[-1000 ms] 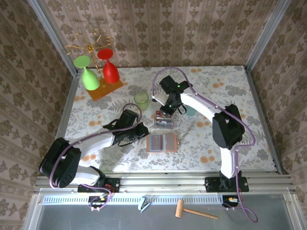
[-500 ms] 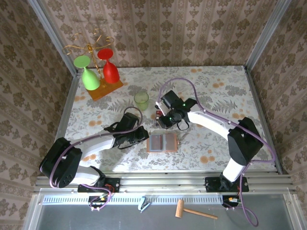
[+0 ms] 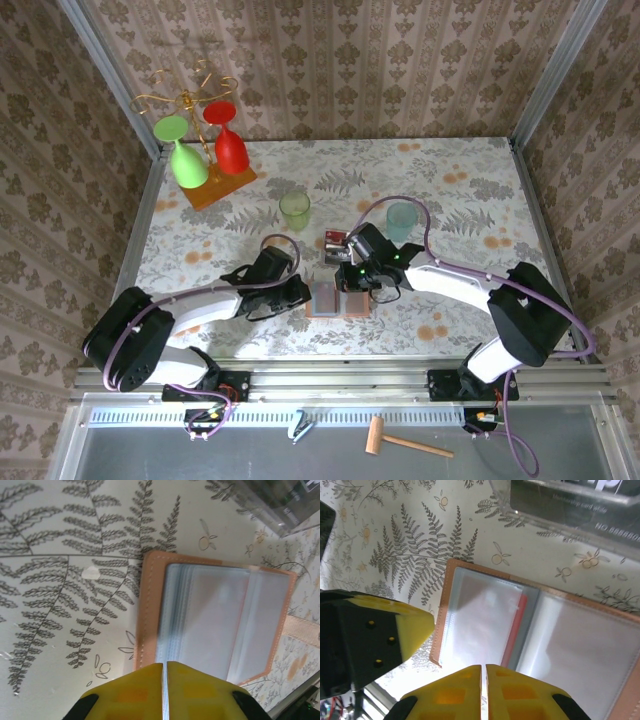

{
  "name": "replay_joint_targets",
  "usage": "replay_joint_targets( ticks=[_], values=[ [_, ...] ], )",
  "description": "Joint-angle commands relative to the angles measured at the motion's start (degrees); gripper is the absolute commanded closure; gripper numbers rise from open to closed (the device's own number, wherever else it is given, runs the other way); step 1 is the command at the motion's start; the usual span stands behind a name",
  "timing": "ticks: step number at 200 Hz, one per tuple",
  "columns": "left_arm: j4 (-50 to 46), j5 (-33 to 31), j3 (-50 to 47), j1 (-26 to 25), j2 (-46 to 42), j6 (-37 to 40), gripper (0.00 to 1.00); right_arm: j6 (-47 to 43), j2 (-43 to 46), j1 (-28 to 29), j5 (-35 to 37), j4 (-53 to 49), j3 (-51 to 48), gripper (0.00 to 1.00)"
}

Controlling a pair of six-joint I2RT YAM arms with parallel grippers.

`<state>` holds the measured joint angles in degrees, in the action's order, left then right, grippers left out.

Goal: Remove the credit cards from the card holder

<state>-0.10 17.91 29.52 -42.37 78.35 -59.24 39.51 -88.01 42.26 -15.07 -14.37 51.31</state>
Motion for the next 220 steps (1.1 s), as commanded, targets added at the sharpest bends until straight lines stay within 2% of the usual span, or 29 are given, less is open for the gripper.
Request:
replay_joint_targets(
  ticks=[1, 37, 159, 220],
  values=[
    [1.54, -0.61, -1.12, -0.35, 1.65, -1.08, 0.89, 6.64, 0.18, 0.72, -2.67, 4.09, -1.73, 0.9],
    [2.16, -0.24, -1.13, -0.62, 3.3, -1.21, 0.89, 9.46, -2.35, 0.98, -3.82, 5.36, -1.5, 0.8],
    [2.47, -0.25, -1.82, -0.76, 3.74, -1.57, 0.89, 13.23, -8.87, 2.0, -5.52, 5.99, 1.5, 0.7],
    [2.48, -0.16, -1.84, -0.71, 4.01, -1.67, 0.89, 12.61, -10.16, 2.08, -5.68, 4.53, 2.65, 0.68]
  ],
)
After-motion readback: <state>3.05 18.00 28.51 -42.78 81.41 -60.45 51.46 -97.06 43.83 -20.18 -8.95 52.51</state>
